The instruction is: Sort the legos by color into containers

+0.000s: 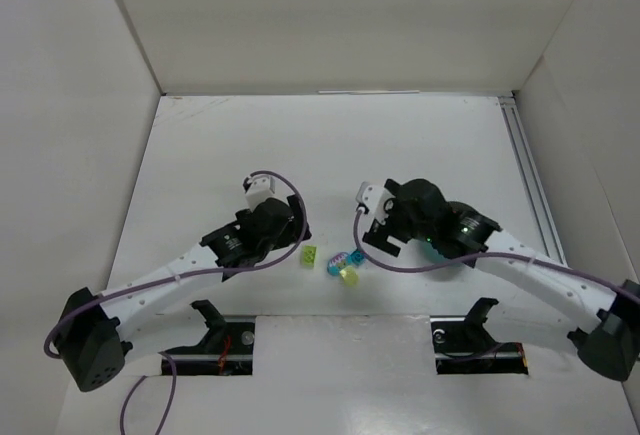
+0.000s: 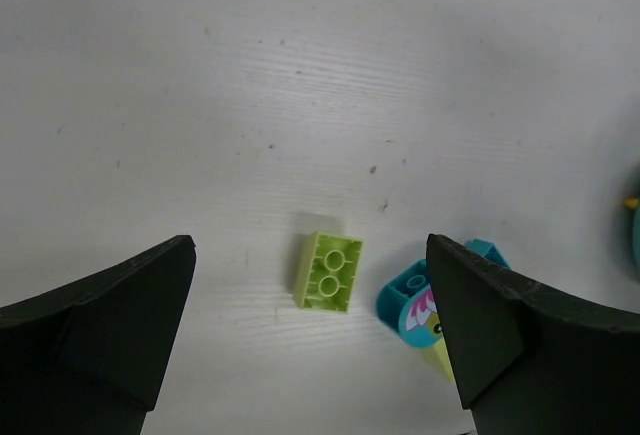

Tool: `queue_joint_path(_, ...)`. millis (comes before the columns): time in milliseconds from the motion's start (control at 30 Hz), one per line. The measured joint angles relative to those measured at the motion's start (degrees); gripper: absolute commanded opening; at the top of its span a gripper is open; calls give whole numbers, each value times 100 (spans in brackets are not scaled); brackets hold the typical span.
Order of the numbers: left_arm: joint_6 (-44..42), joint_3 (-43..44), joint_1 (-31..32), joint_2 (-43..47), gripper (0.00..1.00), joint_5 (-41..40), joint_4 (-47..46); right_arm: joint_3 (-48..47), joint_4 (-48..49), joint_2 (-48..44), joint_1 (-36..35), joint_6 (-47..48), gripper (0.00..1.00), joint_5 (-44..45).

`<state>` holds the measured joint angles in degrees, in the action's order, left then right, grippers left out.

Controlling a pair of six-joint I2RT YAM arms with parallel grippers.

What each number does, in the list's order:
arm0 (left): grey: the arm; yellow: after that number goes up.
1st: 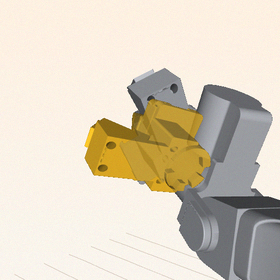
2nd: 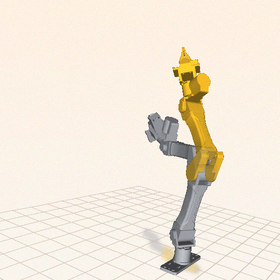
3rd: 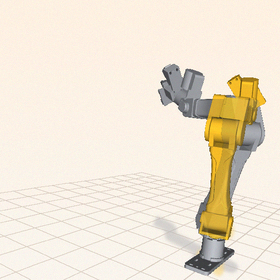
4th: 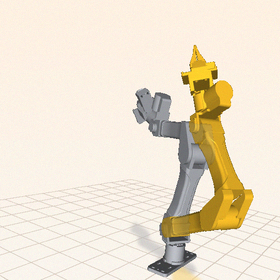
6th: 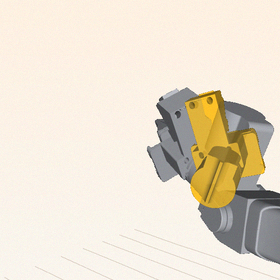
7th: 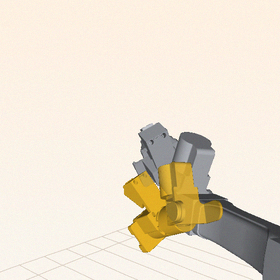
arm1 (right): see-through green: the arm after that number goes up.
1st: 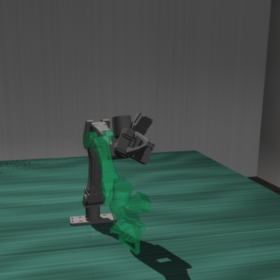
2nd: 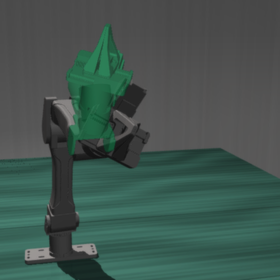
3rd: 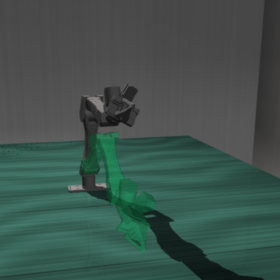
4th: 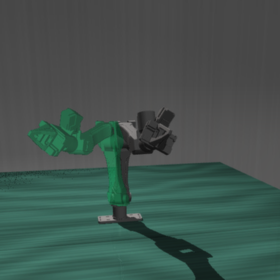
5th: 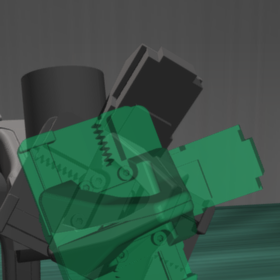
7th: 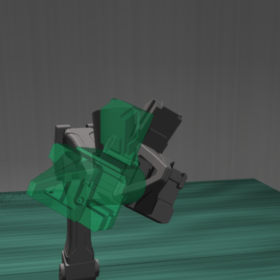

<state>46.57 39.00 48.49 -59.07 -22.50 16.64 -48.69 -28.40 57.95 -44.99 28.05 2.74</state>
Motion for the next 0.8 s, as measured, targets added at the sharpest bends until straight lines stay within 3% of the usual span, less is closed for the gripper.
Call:
queue_joint_path(267,262,-444,-400,258,99,481,4,229,361,1445,-446,-179,99,131)
queue_joint_path(800,184,-448,-461,-164,99,911,-293,503,1458,2745,-975,-424,99,-24)
